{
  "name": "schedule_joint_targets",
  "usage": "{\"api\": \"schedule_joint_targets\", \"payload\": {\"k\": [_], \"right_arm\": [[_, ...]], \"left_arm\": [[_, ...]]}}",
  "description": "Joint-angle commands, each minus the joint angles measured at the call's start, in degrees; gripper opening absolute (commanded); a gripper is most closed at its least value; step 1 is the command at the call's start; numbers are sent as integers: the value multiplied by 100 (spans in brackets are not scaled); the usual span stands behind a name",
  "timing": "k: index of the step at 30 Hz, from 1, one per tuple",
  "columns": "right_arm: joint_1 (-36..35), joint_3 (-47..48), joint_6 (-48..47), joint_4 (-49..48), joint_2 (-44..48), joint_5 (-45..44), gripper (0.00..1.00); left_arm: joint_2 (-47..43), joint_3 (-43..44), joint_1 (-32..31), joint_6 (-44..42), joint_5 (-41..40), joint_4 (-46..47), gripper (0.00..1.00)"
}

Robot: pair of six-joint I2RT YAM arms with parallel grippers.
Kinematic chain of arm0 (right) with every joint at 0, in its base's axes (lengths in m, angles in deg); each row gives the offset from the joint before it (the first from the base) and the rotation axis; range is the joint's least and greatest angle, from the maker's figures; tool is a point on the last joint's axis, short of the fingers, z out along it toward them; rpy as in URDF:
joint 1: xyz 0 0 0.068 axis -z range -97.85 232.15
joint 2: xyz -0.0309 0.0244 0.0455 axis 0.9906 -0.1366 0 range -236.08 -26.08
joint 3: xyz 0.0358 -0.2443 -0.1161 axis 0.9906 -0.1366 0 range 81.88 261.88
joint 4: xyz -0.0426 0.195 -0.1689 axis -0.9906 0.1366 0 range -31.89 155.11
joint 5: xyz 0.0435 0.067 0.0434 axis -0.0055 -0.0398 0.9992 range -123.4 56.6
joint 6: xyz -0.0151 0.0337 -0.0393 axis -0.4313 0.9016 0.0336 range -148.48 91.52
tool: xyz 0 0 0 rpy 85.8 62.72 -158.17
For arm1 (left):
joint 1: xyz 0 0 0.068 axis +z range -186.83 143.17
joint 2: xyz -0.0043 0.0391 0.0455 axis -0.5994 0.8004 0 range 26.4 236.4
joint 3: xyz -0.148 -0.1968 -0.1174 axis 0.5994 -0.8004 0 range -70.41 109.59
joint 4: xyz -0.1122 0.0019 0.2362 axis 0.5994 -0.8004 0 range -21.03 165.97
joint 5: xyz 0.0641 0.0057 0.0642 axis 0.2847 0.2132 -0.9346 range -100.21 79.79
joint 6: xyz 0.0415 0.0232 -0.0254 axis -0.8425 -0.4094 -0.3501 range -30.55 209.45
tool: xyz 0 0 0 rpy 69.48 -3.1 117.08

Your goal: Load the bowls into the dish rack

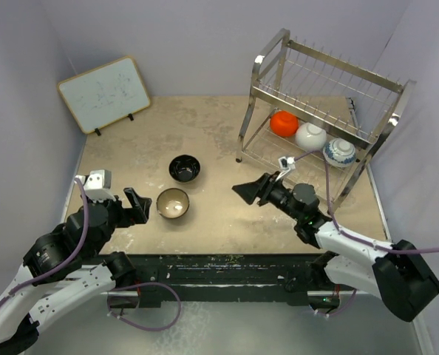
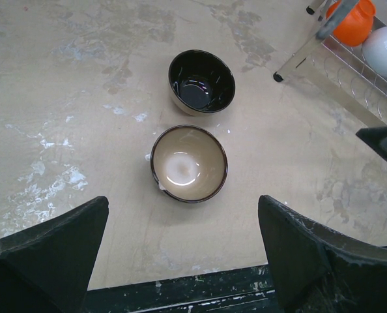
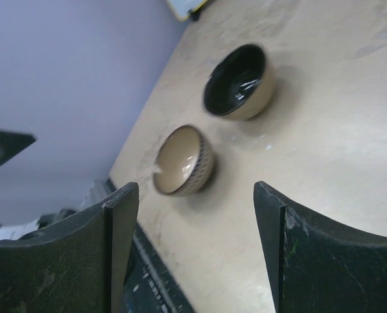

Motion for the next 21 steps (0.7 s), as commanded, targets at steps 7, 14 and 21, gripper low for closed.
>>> {"api": "schedule_joint_targets", "payload": {"k": [7, 14, 21], "right_arm": [[-2121, 1415, -1391, 1784, -376, -1590, 75], [-2747, 3104, -2380, 2385, -2095, -1816, 75], [-2786, 4480, -2725, 3018, -3329, -1869, 75]], "left_arm": [[-84, 28, -27, 120, -145, 67, 99], [88, 54, -27, 89, -121, 76, 99], [-97, 39, -24, 110, -165, 67, 99]]}}
